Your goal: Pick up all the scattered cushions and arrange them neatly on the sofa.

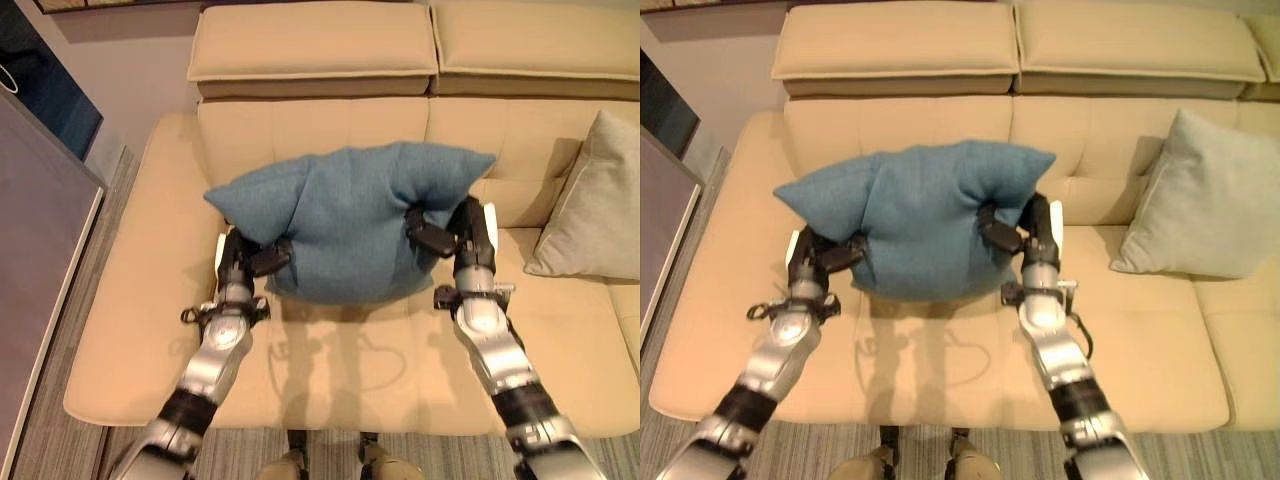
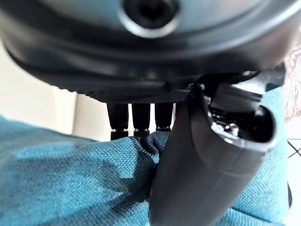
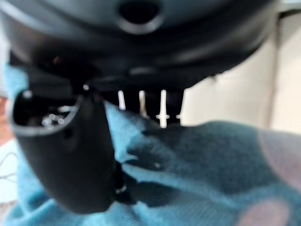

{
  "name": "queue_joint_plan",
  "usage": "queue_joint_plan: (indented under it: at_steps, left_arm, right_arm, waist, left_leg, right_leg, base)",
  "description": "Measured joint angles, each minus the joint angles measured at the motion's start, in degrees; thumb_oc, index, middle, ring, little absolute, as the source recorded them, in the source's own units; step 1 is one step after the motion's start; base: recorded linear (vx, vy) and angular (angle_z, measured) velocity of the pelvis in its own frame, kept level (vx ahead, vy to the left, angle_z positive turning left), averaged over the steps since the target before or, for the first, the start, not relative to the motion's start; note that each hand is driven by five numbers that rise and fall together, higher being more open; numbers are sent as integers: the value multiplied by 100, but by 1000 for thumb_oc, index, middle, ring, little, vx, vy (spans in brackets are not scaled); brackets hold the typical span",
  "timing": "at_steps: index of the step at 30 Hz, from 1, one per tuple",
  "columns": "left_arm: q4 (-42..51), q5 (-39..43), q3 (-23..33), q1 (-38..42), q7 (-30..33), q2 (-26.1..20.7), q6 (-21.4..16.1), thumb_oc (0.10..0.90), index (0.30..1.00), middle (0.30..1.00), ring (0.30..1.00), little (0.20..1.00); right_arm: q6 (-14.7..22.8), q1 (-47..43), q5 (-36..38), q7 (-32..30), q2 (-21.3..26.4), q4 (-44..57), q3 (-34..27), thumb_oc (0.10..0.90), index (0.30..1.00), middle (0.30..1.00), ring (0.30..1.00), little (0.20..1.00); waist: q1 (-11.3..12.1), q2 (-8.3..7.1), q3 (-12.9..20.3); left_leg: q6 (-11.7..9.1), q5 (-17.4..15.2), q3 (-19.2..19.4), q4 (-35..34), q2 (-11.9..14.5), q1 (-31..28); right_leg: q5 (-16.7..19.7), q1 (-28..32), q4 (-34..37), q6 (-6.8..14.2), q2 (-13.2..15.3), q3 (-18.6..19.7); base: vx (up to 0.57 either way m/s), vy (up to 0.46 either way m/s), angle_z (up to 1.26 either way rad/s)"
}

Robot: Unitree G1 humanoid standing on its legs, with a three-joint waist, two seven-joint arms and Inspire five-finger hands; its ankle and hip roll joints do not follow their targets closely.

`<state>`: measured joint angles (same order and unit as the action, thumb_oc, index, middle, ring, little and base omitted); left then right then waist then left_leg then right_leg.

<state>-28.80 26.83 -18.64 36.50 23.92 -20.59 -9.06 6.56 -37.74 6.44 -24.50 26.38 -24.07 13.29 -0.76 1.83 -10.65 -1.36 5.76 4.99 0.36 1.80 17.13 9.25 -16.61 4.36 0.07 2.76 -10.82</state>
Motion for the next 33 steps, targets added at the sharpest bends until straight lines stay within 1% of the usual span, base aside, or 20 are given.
queue_joint_plan:
  at_steps: [1,2,4,5,8,10,11,12,13,14,15,16,18,23,24,27,28,30,33]
  left_arm:
    - [-179,-8,-42,505,158,-55,-41,400,300,300,300,300]
    - [-219,-24,-43,605,202,-97,-150,400,300,300,300,300]
    - [-743,-196,-266,1048,304,-232,-317,400,300,300,300,300]
    - [-886,-224,-332,1208,313,-298,-314,400,300,300,300,300]
    - [-916,-229,-385,1260,316,-405,-315,400,300,300,300,300]
    - [-885,-229,-385,1249,314,-385,-346,400,300,300,300,300]
    - [-876,-230,-378,1231,314,-367,-466,491,436,436,436,436]
    - [-863,-232,-358,1230,314,-368,-492,632,648,648,648,648]
    - [-842,-236,-328,1228,315,-363,-491,800,900,900,900,900]
    - [-825,-257,-305,1214,316,-352,-491,800,900,900,900,900]
    - [-806,-343,-224,1148,315,-339,-494,800,900,900,900,900]
    - [-789,-354,-184,1095,308,-330,-493,800,900,900,900,900]
    - [-655,-392,-129,888,293,-333,-501,800,900,900,900,900]
    - [-648,-395,-138,852,146,-333,-501,800,900,900,900,900]
    - [-647,-395,-113,851,36,-358,-500,800,900,900,900,900]
    - [-628,-393,42,836,9,-396,-499,800,900,900,900,900]
    - [-606,-387,216,838,-39,-439,-501,800,900,900,900,900]
    - [-605,-346,441,794,-47,-509,-501,800,900,900,900,900]
    - [-474,-292,713,618,-88,-712,-499,800,900,900,900,900]
  right_arm:
    - [2,-425,-22,-109,132,-99,73,400,300,300,300,300]
    - [16,-524,-23,-167,153,-109,74,400,300,300,300,300]
    - [38,-849,-27,-239,249,-411,249,400,300,300,300,300]
    - [36,-947,-27,-239,246,-505,276,400,300,300,300,300]
    - [42,-888,-26,-294,181,-516,319,400,300,300,300,300]
    - [67,-786,-13,-327,155,-518,317,400,300,300,300,300]
    - [172,-699,-9,-343,70,-512,261,400,300,300,300,300]
    - [218,-646,-7,-345,-10,-465,171,400,300,300,300,300]
    - [232,-632,-3,-343,-25,-452,175,452,378,378,378,378]
    - [247,-611,-2,-341,-24,-434,175,496,444,444,444,444]
    - [282,-548,3,-328,-53,-402,125,780,869,869,869,869]
    - [283,-511,18,-317,-58,-397,127,800,900,900,900,900]
    - [297,-450,28,-254,-52,-372,76,800,900,900,900,900]
    - [302,-448,46,-148,-52,-368,48,800,900,900,900,900]
    - [302,-450,47,-58,38,-358,39,800,900,900,900,900]
    - [301,-450,61,-49,305,-200,-6,800,900,900,900,900]
    - [302,-453,76,-10,592,-72,-54,800,900,900,900,900]
    - [309,-454,158,-10,764,34,-266,800,900,900,900,900]
    - [325,-447,277,54,1047,35,-442,800,900,900,900,900]
  waist:
    - [-8,28,-232]
    - [-14,25,-339]
    - [-19,22,-355]
    - [-33,11,-406]
    - [-118,-2,-673]
    - [-149,-1,-778]
    - [-170,-6,-781]
    - [-180,-7,-781]
    - [-189,-7,-781]
    - [-189,-7,-781]
    - [-190,-9,-780]
    - [-197,-9,-780]
    - [-205,-8,-780]
    - [-214,-8,-780]
    - [-201,-8,-780]
    - [-180,-10,-774]
    - [-167,-10,-774]
    - [-168,-10,-774]
    - [-166,-10,-774]
  left_leg:
    - [-14,57,-57,31,10,165]
    - [-25,68,-53,33,17,194]
    - [-45,95,-47,40,30,470]
    - [-43,118,-30,8,32,545]
    - [-36,168,37,-97,27,559]
    - [-35,168,59,-148,23,575]
    - [-35,168,84,-179,22,577]
    - [-35,168,89,-173,19,562]
    - [-35,168,91,-172,16,540]
    - [-36,168,92,-165,14,518]
    - [-36,168,90,-158,13,485]
    - [-36,168,90,-158,14,462]
    - [-36,168,86,-165,15,421]
    - [-34,163,64,-209,12,451]
    - [-34,163,48,-246,17,458]
    - [-36,164,47,-246,12,514]
    - [-41,189,40,-245,11,577]
    - [-41,200,33,-246,15,606]
    - [-41,200,35,-249,20,606]
  right_leg:
    - [54,-130,-6,-23,-12,-24]
    - [63,-175,-14,-30,-21,-15]
    - [100,-462,-29,-32,-29,1]
    - [124,-555,-19,-49,-32,5]
    - [137,-637,-19,-56,-32,39]
    - [137,-688,-11,-56,-31,45]
    - [138,-717,-11,-56,-32,90]
    - [138,-707,-15,-56,-28,111]
    - [138,-696,-15,-56,-25,134]
    - [137,-682,-15,-56,-23,160]
    - [137,-642,-14,-56,-20,163]
    - [137,-620,-14,-56,-23,161]
    - [136,-582,-14,-55,-22,164]
    - [105,-625,-13,-16,-19,168]
    - [90,-650,-14,6,-25,161]
    - [86,-710,-19,13,-19,165]
    - [105,-764,-19,2,-19,159]
    - [155,-794,-20,-48,-27,153]
    - [155,-791,-17,-50,-32,154]
  base:
    - [-175,0,8]
    - [-145,10,2]
    - [-72,12,-8]
    - [-69,21,-7]
    - [-39,17,-7]
    - [-33,13,-7]
    - [-25,2,-10]
    - [-23,-3,-11]
    - [-15,-8,-10]
    - [-12,-6,-8]
    - [-5,-3,-6]
    - [-19,-6,-4]
    - [0,0,0]
    - [3,-14,1]
    - [0,0,0]
    - [0,0,0]
    - [0,0,0]
    - [0,0,0]
    - [37,-16,-1]
